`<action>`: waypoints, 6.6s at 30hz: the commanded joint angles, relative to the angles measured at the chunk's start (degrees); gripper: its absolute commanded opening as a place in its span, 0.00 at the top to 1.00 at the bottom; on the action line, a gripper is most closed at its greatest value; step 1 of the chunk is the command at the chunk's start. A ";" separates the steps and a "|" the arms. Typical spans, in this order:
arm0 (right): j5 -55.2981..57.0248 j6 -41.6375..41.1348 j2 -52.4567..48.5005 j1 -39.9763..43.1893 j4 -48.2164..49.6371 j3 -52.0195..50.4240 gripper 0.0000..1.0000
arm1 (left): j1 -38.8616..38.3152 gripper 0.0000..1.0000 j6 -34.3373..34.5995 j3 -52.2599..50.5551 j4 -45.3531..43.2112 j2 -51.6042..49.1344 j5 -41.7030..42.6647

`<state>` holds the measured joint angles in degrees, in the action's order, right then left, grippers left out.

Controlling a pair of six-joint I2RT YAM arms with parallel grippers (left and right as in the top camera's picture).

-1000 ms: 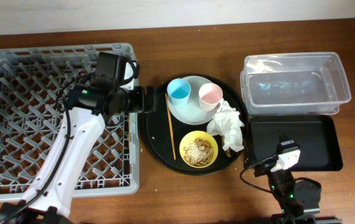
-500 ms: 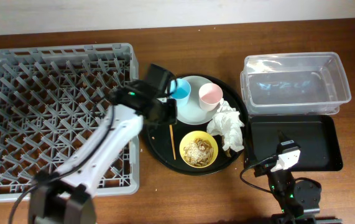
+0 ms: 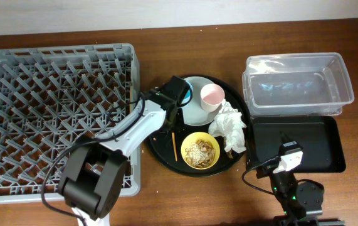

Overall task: Sort waste into correct bins and load items into the dishwasher rack
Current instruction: 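Return the left gripper to the tray and grasp the second chopstick, then place the second chopstick in the dish rack with the left gripper, then reach the right gripper to the white napkin and grasp it, then drop the napkin into the clear plastic bin with the right gripper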

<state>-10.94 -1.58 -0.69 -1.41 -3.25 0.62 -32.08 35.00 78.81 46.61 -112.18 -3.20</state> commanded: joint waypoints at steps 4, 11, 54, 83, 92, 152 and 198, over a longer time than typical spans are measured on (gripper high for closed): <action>0.50 -0.39 0.33 0.31 -0.35 -0.31 0.02 | -0.13 0.73 0.61 -0.42 -1.42 -2.62 0.85; 0.48 -0.42 0.33 0.31 -0.35 -0.31 0.02 | -0.20 0.73 0.61 -0.46 -2.05 -3.06 0.83; 0.48 -0.42 0.33 0.31 -0.35 -0.31 0.02 | 11.87 0.99 -21.66 0.79 9.84 20.02 -7.28; 0.48 -0.42 0.33 0.31 -0.35 -0.31 0.02 | 16.98 0.78 -21.59 0.79 8.09 10.29 -11.23; 0.50 -0.42 0.33 0.31 -0.35 -0.31 0.02 | 17.25 0.64 -21.59 0.92 8.35 10.58 -11.17; 4.74 -11.30 -86.31 -13.22 -56.78 66.66 0.27 | 17.25 0.01 -21.64 1.07 10.10 31.21 15.65; 21.75 -17.97 -106.64 4.55 -46.84 88.04 0.16 | 17.25 0.01 -21.64 1.07 10.10 31.21 15.65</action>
<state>9.47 -19.09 -106.30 1.41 -50.76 89.03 -15.18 13.47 79.31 56.62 -81.47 11.86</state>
